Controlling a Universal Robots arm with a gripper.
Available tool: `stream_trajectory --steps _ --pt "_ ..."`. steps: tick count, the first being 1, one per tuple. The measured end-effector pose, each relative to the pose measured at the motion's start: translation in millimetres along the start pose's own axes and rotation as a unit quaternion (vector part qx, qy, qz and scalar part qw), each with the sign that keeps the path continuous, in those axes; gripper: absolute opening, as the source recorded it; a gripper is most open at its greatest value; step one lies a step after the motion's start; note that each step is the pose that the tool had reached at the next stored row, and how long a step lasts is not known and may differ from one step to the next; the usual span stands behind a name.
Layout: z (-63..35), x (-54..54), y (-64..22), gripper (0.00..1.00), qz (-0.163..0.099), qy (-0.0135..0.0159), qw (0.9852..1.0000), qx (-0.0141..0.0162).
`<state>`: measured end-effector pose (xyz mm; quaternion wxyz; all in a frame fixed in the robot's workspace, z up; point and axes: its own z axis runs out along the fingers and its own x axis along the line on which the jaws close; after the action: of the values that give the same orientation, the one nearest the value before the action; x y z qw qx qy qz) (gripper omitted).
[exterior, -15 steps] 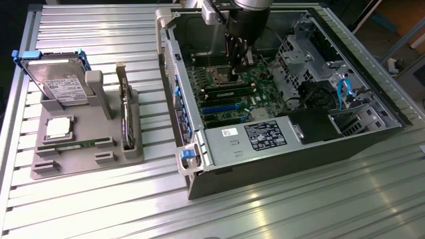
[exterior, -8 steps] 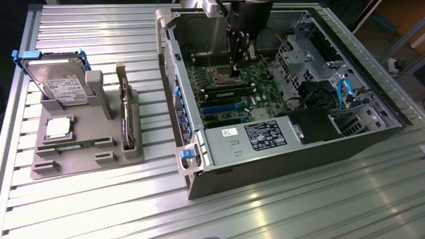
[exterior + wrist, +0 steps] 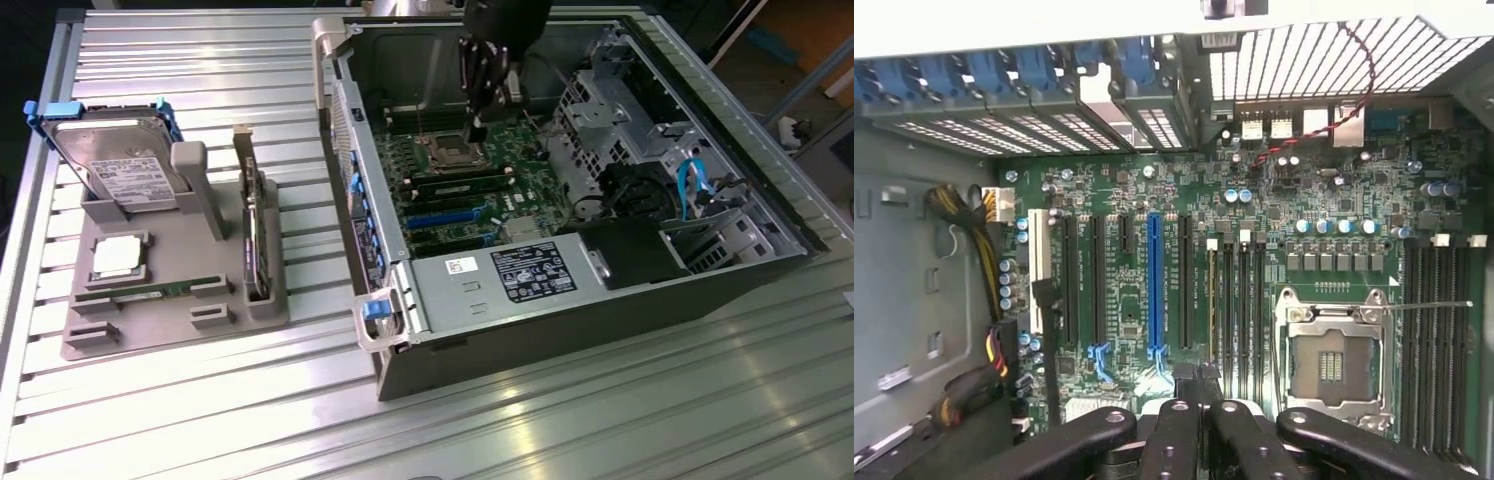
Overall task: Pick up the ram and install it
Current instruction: 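Press down the ram until it locks into place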
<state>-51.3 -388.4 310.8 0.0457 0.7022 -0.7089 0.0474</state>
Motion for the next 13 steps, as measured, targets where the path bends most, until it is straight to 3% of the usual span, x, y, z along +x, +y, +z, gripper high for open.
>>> stream_trajectory --steps 5,13 --pt "-13.1 1.7 0.0 0.11 0.000 0.0001 1.0000 0.0000" --pt "-25.6 3.4 -0.1 0.11 0.000 0.0002 1.0000 0.0000"
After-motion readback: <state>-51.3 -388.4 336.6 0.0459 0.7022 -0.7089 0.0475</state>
